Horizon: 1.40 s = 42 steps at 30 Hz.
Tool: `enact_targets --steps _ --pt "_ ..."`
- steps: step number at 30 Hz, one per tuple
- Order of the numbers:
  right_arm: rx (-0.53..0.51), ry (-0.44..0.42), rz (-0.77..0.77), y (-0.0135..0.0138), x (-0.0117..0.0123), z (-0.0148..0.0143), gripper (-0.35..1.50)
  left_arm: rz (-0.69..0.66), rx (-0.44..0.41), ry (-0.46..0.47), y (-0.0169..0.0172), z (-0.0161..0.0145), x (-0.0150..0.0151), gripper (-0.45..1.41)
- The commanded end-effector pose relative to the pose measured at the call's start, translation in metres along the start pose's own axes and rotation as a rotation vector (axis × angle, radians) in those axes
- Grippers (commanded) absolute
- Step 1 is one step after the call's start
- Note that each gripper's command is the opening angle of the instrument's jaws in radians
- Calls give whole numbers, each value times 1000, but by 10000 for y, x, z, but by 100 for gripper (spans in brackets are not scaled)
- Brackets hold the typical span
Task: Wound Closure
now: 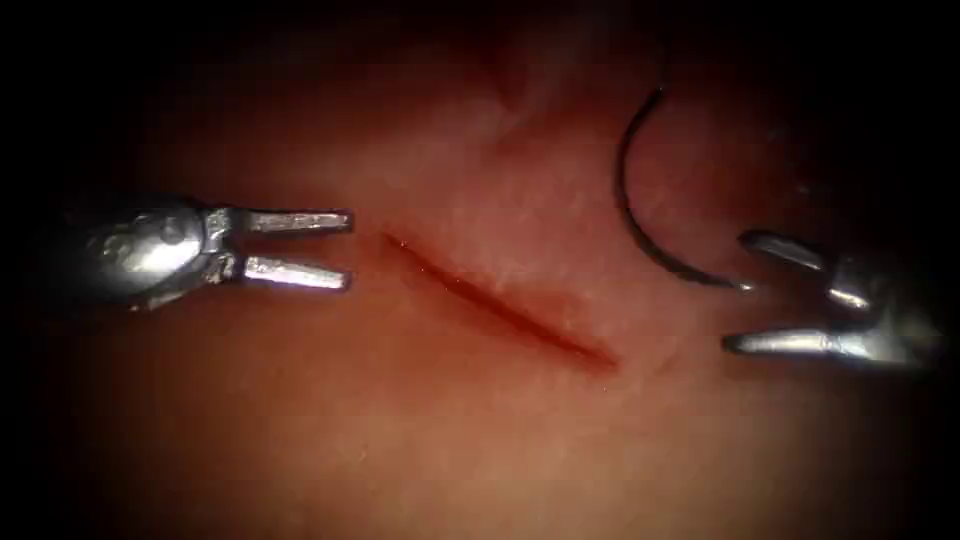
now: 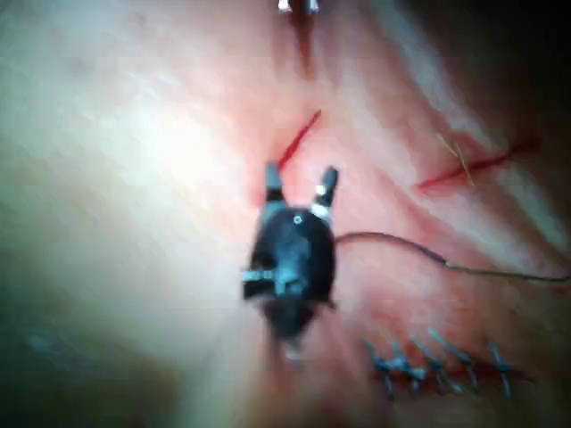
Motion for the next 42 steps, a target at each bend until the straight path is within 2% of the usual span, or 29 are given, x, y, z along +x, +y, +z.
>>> enact_targets --steps 1,3,7,11,16,23,26,30,36,42 --pt "1 3 -1 -1 -1 9 44 1 -2 2 -2 7 -4 30" --pt "1 3 -1 -1 -1 9 46 1 -2 2 -2 7 -4 30" --pt "2 3 0 -1 1 8 47 1 4 -1 -3 7 -5 46" --pt "3 3 0 -2 1 6 49 0 13 -4 -3 10 -4 52" --pt "5 0 -3 -3 -2 2 49 0 31 -8 -6 29 2 52" --pt "3 -17 -7 -7 -5 -15 53 -2 35 -120 -8 80 14 54" --pt "-2 -21 -9 -14 -7 -25 49 0 -8 -180 -5 102 12 54" --pt "-6 -29 -3 -13 -4 -32 53 0 -63 -285 -12 134 4 67" --pt "5 -54 -11 -14 -11 -29 53 12 -110 -292 -42 170 -4 69" --pt "10 -62 -15 -13 -17 -31 51 25 -212 -321 -68 200 -25 76"
